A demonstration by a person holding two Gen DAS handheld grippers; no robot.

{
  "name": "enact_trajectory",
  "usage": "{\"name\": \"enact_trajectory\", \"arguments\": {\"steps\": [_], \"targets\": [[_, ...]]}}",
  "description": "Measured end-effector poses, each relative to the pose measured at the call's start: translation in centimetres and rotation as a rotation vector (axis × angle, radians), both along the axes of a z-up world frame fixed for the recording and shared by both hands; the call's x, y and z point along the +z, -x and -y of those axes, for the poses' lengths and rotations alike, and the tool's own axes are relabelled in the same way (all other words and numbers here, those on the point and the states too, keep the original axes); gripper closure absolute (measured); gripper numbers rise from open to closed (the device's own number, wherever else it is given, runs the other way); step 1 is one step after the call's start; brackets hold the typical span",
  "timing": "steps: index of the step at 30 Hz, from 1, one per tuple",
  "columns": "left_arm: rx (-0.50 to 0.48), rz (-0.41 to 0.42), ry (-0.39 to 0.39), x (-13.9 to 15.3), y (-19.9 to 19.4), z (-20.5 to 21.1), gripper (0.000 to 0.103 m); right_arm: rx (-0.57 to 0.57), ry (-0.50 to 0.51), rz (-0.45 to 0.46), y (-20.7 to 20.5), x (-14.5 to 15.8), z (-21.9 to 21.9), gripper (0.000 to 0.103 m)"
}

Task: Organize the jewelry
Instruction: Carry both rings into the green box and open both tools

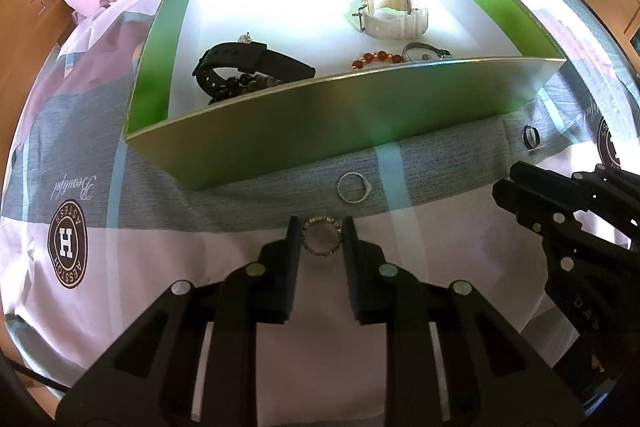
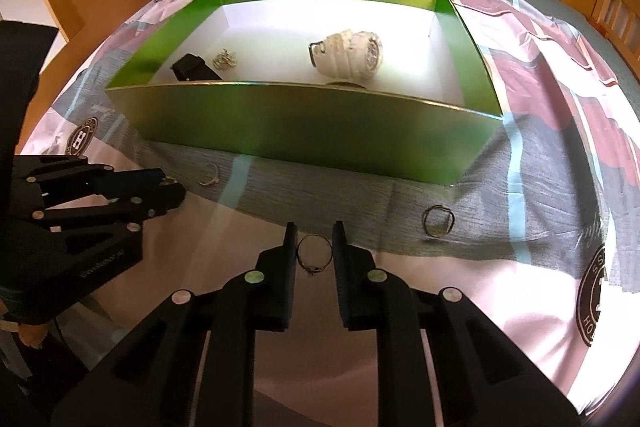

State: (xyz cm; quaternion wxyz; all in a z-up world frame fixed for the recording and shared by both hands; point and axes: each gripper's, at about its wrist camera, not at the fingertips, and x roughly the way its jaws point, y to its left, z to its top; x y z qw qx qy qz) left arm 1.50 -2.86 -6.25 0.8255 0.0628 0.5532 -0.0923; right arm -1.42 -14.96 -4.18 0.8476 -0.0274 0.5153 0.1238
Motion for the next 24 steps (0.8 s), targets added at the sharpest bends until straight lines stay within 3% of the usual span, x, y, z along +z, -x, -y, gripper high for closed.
{"name": "enact_trajectory", "arguments": {"steps": [9,16,24], "targets": [[0.000,0.011,0.036,1.2,-0.1,-0.6,0.082,-0.007,-0.006,0.015,-0.2,0.7,0.0,0.085],[0.082,0.045,0.137,4.0,-0.7,-4.8,0.082,-0.032,-0.022,0.058,-0.1,2.7,1.2,0.085],[0.122,0.042,0.165,4.4,-1.2,-6.4,0.082,-0.009,-0.013,0.016,0.4,1.1,0.3,0.085]]}}
